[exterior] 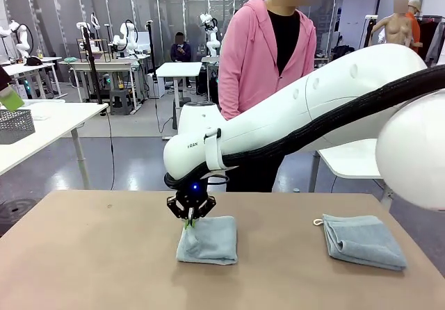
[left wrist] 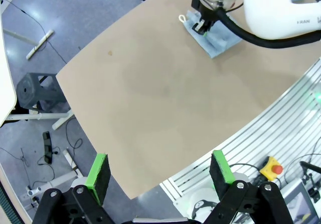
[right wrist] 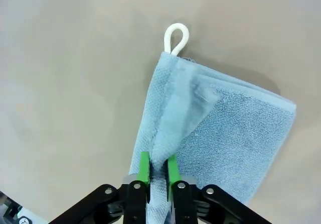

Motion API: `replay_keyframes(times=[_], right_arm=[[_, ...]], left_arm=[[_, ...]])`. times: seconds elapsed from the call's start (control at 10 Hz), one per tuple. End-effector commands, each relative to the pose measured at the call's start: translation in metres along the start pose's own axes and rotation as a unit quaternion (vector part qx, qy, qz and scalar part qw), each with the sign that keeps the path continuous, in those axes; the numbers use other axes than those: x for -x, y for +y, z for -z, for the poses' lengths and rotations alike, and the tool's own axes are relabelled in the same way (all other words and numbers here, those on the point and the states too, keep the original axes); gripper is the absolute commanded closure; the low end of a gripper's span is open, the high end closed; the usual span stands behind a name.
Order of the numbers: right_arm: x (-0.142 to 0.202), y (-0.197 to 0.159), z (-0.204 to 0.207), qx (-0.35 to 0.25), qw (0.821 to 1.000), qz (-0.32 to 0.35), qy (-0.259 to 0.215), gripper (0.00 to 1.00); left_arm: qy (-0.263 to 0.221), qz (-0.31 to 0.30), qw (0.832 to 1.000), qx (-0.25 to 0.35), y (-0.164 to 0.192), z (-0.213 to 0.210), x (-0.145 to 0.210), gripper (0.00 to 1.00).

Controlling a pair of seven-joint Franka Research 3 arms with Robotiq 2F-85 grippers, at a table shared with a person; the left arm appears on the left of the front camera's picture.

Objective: Fold the towels and place them in the basket.
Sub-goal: When a person lays out a Towel with hook on the table, fold it in half twice.

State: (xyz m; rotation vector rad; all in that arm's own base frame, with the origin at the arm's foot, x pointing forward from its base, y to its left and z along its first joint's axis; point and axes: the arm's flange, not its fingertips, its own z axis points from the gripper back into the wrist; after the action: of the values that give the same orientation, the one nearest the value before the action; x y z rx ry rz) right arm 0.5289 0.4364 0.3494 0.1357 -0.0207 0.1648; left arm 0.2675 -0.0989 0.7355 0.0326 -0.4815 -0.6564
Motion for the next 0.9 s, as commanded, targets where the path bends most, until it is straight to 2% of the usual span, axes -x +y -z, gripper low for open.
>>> replay_keyframes(times=[0.0,0.1,0.2,0.4,0.5,0.6,0.7,0.8], right_arm=[[-0.001,0.002,-0.001,-0.001,1.000,0.027,-0.004,0.27],[0.000,0.002,-0.002,-0.003,1.000,0.029,-0.007,0.04],[0.001,0.000,-0.003,-0.005,1.000,0.030,-0.008,0.00],[0.003,-0.005,-0.008,-0.009,1.000,0.028,-0.009,0.00],[0.004,-0.010,-0.010,-0.012,0.999,0.027,-0.011,0.05],[0.004,-0.016,-0.009,-0.015,1.000,0.023,-0.010,0.00],[0.004,-0.025,-0.007,-0.016,1.000,0.019,-0.003,0.00],[-0.004,-0.007,-0.008,-0.005,1.000,0.015,-0.004,0.00]], left_arm=[[-0.004,0.004,1.000,-0.001,0.001,0.001,0.001,0.00],[-0.004,0.004,1.000,-0.001,0.001,0.001,0.001,0.00],[-0.004,0.004,1.000,-0.001,0.001,0.001,0.001,0.00],[-0.004,0.004,1.000,-0.001,0.001,0.001,0.001,0.00],[-0.004,0.004,1.000,-0.001,0.001,0.001,0.001,0.00],[-0.004,0.004,1.000,-0.001,0.001,0.001,0.001,0.00],[-0.004,0.004,1.000,-0.001,0.001,0.001,0.001,0.00],[-0.004,0.004,1.000,-0.001,0.001,0.001,0.001,0.00]])
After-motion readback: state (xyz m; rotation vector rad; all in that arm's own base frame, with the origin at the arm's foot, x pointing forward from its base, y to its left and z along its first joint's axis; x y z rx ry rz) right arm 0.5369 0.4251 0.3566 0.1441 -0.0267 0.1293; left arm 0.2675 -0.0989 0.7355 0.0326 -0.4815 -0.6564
